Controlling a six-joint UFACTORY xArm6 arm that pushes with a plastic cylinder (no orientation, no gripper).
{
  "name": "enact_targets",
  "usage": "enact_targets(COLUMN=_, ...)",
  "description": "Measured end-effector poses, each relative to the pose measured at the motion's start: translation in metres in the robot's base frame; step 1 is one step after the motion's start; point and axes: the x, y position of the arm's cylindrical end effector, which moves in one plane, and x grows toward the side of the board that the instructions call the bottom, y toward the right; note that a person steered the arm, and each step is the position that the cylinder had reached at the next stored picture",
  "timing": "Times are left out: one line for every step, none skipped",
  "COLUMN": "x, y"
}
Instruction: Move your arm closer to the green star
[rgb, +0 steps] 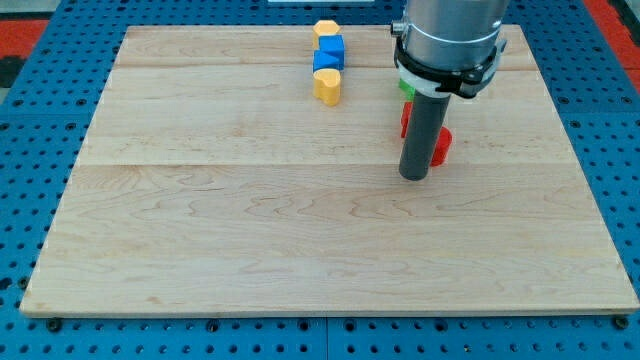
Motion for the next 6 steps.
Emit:
enact_targets(x=-0.008, y=0.0)
enact_targets(x=-0.038, y=0.01)
enact_targets(x=-0.078, y=0.006)
enact_targets(x=-0.089, y=-0.017)
enact_targets(x=-0.09, y=-0.026)
enact_targets(x=-0.139, y=-0.025)
